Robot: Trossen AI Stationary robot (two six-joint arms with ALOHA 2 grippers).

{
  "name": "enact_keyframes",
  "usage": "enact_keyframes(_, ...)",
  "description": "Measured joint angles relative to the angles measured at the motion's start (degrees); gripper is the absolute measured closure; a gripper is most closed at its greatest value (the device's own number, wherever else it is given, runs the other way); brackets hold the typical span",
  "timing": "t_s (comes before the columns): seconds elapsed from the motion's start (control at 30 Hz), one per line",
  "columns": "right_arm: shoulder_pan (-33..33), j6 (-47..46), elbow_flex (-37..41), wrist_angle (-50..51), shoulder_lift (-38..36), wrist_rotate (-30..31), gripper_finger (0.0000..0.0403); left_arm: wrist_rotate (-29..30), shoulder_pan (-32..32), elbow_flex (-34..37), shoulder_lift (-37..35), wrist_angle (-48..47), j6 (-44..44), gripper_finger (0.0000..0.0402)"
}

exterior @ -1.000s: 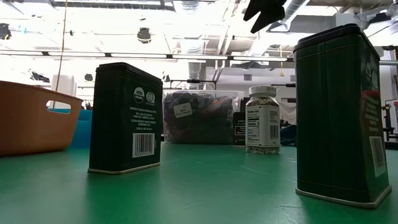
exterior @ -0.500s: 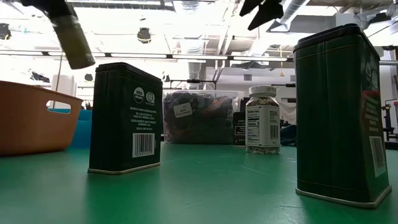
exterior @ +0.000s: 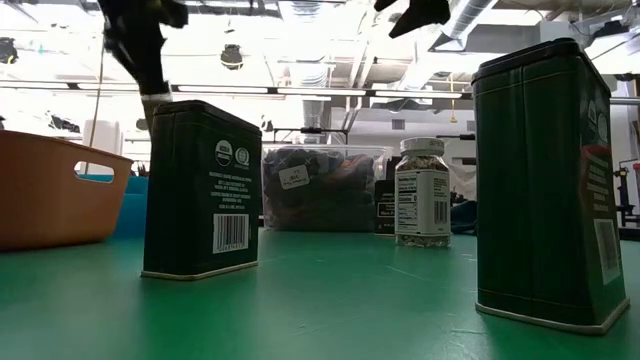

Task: Sort spices by type
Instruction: Put the left black spice bottle into the red bin, then put the left white spice bottle into the blue bin

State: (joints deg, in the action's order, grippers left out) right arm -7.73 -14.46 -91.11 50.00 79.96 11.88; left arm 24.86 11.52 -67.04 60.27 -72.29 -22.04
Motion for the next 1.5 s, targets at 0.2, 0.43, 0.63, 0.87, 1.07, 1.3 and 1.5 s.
enact_keyframes(0.2,0.83,-1.03,0.00,0.43,0.00,0.00,0.0042,-7.91,13.39,6.62,0.37,9.22,12.72,0.0198)
enact_keyframes(0.43,2.03,-2.31,0.00,0.46,0.00,0.02,0.0042,-14.71,22.27,10.36,5.81,15.50,20.61,0.0198)
enact_keyframes(0.63,2.61,-3.83,0.00,0.50,0.00,0.04,0.0042,-16.47,24.45,10.88,12.33,16.54,24.22,0.0198)
enact_keyframes(0.87,3.33,-5.86,0.00,0.84,0.00,0.05,0.0042,-16.65,25.84,10.86,16.18,19.05,25.29,0.0180)
enact_keyframes(1.07,4.17,-6.70,0.00,1.53,0.00,0.07,0.0042,-15.52,25.93,10.84,16.22,20.17,26.54,0.0132)
enact_keyframes(1.3,4.29,-6.71,0.00,2.27,0.00,0.09,0.0042,-14.14,26.02,7.82,14.59,19.15,27.94,0.0116)
enact_keyframes(1.5,4.18,-6.68,0.00,2.29,0.00,0.09,0.0042,-11.20,26.05,4.33,10.28,18.91,28.45,0.0115)
